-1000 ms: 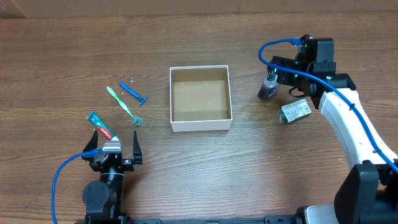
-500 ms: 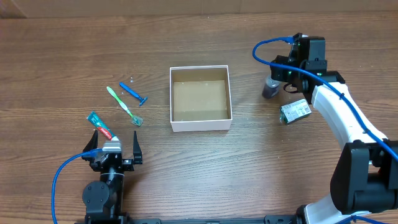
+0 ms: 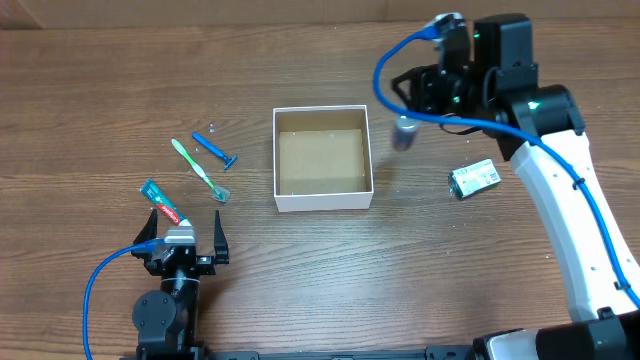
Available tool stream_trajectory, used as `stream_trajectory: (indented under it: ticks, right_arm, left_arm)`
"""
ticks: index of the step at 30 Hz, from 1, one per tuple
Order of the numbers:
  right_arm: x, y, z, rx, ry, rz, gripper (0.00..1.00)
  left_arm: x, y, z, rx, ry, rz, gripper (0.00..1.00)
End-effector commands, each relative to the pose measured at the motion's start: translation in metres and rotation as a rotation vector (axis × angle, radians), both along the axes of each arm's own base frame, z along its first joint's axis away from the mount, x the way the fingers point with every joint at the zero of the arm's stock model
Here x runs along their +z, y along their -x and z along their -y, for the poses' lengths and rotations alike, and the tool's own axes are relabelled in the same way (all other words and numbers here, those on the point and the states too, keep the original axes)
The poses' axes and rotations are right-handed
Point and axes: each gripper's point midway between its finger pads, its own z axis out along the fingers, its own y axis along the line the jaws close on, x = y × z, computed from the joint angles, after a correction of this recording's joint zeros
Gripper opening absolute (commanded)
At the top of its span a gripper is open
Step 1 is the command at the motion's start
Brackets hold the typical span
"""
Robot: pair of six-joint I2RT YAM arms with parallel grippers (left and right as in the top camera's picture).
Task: Pack container
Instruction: 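Carry the soap bottle with the right gripper into the box and release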
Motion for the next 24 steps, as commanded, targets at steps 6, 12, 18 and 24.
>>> stream_trajectory:
  ticks: [6,12,18,24]
  right_arm:
    - [0.048,0.036,-0.112,0.313,-0.097,0.188,0.05]
    - [0.019,0.041,-0.162,0.434,-0.113,0.163,0.04]
    - [-0.025,0.025,-0.193,0.523,-0.155,0.120,0.05]
    - [-0.041,0.005,-0.205,0.525,-0.167,0.161,0.04]
  left_arm:
    - [0.000,0.000,-0.002,0.011,-0.001,0.005,1.00]
    - [0.000,0.000,-0.002,0.011,-0.001,0.005,1.00]
    - [0.000,0.000,-0.002,0.011,-0.001,0.005,1.00]
    - [0.000,0.000,-0.002,0.011,-0.001,0.005,1.00]
